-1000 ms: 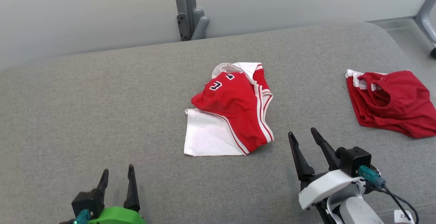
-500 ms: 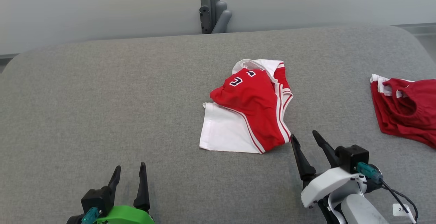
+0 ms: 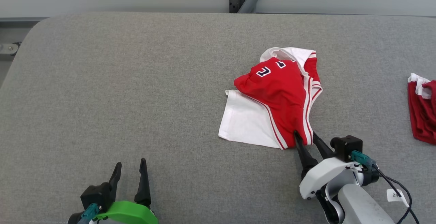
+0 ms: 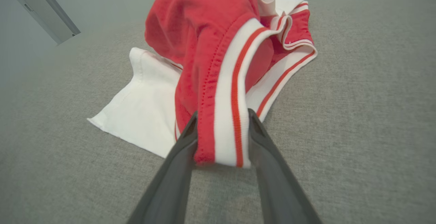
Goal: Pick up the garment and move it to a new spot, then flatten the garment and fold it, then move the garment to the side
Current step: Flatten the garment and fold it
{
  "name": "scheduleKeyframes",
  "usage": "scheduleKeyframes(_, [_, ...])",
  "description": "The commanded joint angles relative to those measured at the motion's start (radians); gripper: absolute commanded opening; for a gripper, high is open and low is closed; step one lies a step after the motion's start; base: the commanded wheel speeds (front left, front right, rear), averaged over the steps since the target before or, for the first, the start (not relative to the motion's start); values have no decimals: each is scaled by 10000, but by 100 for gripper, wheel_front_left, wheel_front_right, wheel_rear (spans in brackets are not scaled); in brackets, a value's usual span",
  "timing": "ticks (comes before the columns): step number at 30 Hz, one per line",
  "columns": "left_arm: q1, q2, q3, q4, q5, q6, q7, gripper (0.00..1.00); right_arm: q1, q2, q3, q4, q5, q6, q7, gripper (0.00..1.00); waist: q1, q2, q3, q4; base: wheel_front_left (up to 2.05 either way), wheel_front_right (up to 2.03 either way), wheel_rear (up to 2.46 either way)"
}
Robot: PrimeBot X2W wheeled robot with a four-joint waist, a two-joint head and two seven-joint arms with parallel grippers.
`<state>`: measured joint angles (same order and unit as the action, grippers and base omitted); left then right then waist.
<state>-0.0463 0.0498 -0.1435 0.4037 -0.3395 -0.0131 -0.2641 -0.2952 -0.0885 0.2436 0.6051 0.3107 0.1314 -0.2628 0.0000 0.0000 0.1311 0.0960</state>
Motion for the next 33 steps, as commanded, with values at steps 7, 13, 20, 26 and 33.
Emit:
scheduleKeyframes(7, [-285,19,-187,-262,-221,-54,0,100,-312,-161,539,-1215,409,-14,-26,0,0,0,291,155,0,0,0])
scheduleKeyframes(13, [-392,21,-541,-180,-397,-99,0,100,-984,-334,1726,-2155,571,-10,-26,0,0,0,304,335,0,0,0])
scheduleKeyframes(20, [-396,22,-1136,68,-708,-159,-2,100,-3227,-31,3585,-2485,1260,-8,-27,0,0,0,163,1115,0,0,0])
scheduleKeyframes(26, [-146,22,-1374,254,-716,-111,-2,100,-4316,210,3569,-2687,1265,-10,-26,0,0,0,79,1753,0,0,0])
scheduleKeyframes(33, [-22,16,-1476,487,-760,-181,0,100,-3793,-766,3833,-367,991,-14,-27,1,0,0,106,1698,0,0,0])
